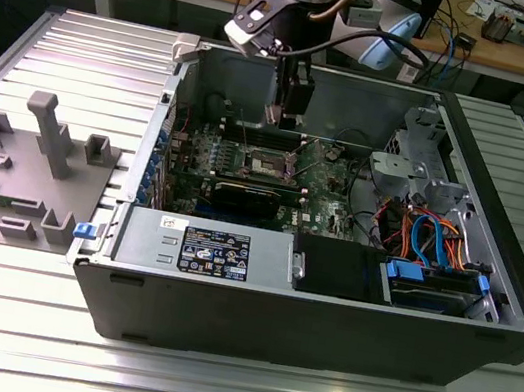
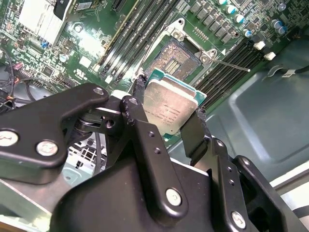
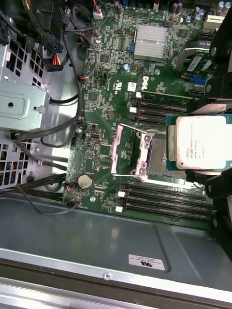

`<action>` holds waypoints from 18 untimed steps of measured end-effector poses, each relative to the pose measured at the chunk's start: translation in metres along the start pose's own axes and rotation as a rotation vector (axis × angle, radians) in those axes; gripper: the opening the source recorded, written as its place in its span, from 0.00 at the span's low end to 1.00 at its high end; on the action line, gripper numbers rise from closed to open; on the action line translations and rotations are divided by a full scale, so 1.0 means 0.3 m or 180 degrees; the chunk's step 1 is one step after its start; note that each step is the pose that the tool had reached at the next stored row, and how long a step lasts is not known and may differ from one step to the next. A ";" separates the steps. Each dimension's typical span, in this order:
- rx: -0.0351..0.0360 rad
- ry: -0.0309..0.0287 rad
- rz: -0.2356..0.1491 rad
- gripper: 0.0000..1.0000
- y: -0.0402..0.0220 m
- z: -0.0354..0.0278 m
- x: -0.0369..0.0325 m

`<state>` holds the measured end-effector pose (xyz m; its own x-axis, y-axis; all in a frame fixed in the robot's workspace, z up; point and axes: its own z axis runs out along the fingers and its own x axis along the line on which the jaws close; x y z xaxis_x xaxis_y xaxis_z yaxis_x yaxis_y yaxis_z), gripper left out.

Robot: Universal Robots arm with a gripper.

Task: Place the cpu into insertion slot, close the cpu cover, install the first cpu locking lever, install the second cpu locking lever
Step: 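Place the cpu into insertion slot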

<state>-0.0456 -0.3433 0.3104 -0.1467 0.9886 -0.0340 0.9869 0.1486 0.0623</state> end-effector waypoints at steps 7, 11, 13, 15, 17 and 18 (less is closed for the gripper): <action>0.0002 -0.0005 0.0071 0.54 0.000 0.000 0.000; 0.0004 -0.0009 0.0109 0.54 0.000 0.000 0.000; 0.0005 -0.0011 0.0128 0.54 0.000 0.000 0.000; 0.0006 -0.0013 0.0155 0.54 0.000 0.000 0.000; 0.0006 -0.0014 0.0170 0.54 0.000 0.000 0.000; 0.0007 -0.0015 0.0183 0.54 0.000 0.000 0.000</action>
<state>-0.0456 -0.3433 0.3103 -0.0894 0.9954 -0.0352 0.9939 0.0915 0.0622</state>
